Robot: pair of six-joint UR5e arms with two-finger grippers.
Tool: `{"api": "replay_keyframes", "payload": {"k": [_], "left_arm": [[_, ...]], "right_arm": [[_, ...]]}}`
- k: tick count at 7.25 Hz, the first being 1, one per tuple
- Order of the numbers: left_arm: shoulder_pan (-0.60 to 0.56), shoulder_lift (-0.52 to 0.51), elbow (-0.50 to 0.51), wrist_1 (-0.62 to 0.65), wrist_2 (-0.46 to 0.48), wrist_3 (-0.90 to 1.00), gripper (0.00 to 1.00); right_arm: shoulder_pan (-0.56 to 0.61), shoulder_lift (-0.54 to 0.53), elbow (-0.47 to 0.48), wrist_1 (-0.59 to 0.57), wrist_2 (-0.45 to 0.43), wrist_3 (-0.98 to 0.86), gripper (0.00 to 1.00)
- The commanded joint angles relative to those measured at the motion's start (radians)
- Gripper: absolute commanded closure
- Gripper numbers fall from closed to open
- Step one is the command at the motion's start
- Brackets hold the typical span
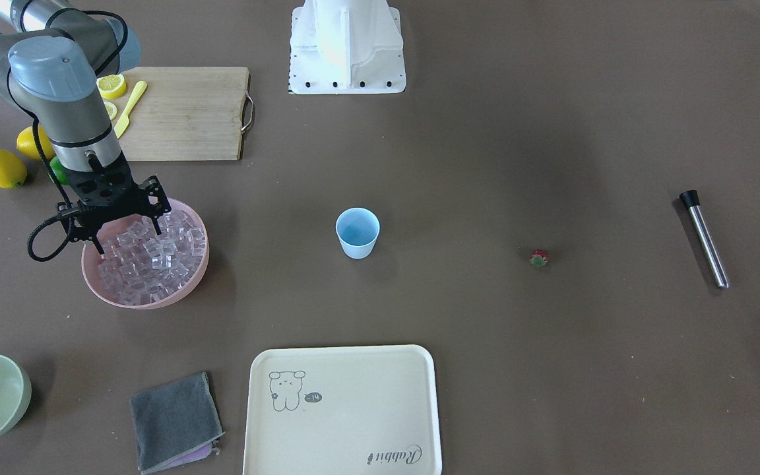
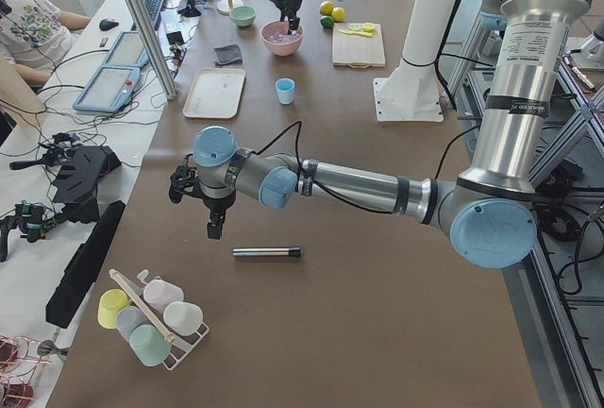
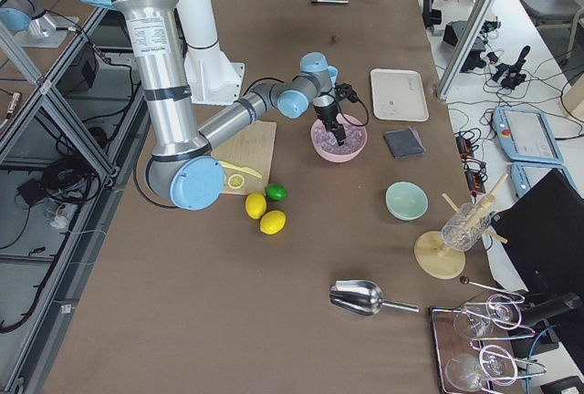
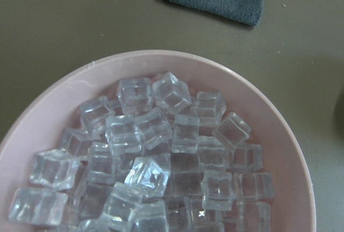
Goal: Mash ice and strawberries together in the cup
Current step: 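Move the right gripper down into the pink bowl of ice cubes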
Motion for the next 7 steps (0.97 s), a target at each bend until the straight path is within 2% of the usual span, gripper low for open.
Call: {"api": "replay_keyframes", "payload": {"k": [1, 2, 5, 7], "left_arm": [[0.003, -0.001, -0.001, -0.001, 0.000, 0.000, 0.03], [0.003, -0.001, -0.001, -0.001, -0.003, 0.000, 0.03], [0.005, -0.001, -0.001, -0.001, -0.003, 0.000, 0.03], [0.005, -0.001, -0.001, -0.001, -0.004, 0.000, 0.03]], "right_arm": [[-0.024, -0.015, -0.003, -0.002, -0.037, -0.001, 0.09], [-0.028, -0.017, -0.003, -0.002, -0.045, -0.001, 0.10], [-0.040, -0.015, -0.005, -0.003, -0.048, 0.006, 0.21], [-0.044, -0.012, -0.005, -0.005, -0.045, 0.009, 0.34]]}}
